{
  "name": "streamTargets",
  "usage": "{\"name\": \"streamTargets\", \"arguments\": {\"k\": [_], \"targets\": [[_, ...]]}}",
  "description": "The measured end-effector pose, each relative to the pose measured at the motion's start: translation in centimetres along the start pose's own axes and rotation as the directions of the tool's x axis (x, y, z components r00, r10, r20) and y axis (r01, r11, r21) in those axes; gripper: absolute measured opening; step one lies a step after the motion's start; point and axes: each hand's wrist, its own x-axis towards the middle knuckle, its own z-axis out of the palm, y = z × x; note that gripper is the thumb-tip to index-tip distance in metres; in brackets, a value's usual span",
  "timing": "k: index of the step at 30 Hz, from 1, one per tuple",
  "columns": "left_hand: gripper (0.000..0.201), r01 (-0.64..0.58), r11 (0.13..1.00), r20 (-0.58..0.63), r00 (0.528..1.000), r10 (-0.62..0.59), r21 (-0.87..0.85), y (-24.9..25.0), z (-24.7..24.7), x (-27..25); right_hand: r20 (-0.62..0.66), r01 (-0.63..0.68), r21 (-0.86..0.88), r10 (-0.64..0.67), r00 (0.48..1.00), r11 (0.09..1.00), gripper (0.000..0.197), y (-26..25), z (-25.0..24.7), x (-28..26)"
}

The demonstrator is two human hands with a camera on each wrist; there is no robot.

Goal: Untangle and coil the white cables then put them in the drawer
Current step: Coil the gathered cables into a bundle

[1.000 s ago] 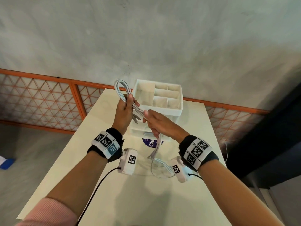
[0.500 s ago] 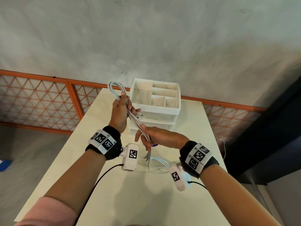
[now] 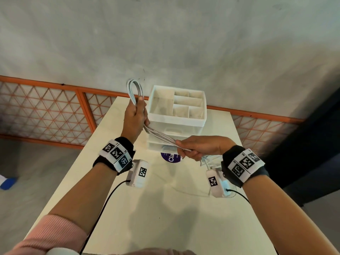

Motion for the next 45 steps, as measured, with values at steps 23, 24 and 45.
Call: {"name": "streamTargets", "arguments": {"k": [23, 24, 45], "targets": [[0.033, 0.287, 0.957, 0.495, 0.826, -0.271, 0.044, 1.1, 2.5, -2.1, -0.458, 0.096, -0.290, -0.226, 0.860, 0.952, 0.025, -3.4, -1.5, 0.3], [0.034, 0.299, 0.953, 0.507, 0.814, -0.284, 0.053, 0.9, 2.5, -2.1, -0.472, 0.094, -0.307, -0.238, 0.849, 0.947, 0.024, -3.4, -1.4, 0.4], [0.028, 0.420, 0.907, 0.705, 0.633, -0.318, 0.032, 0.8, 1.6, -3.6, -0.487, -0.060, -0.401, -0.157, 0.859, 0.914, 0.055, -2.4, -2.6, -1.9]]}}
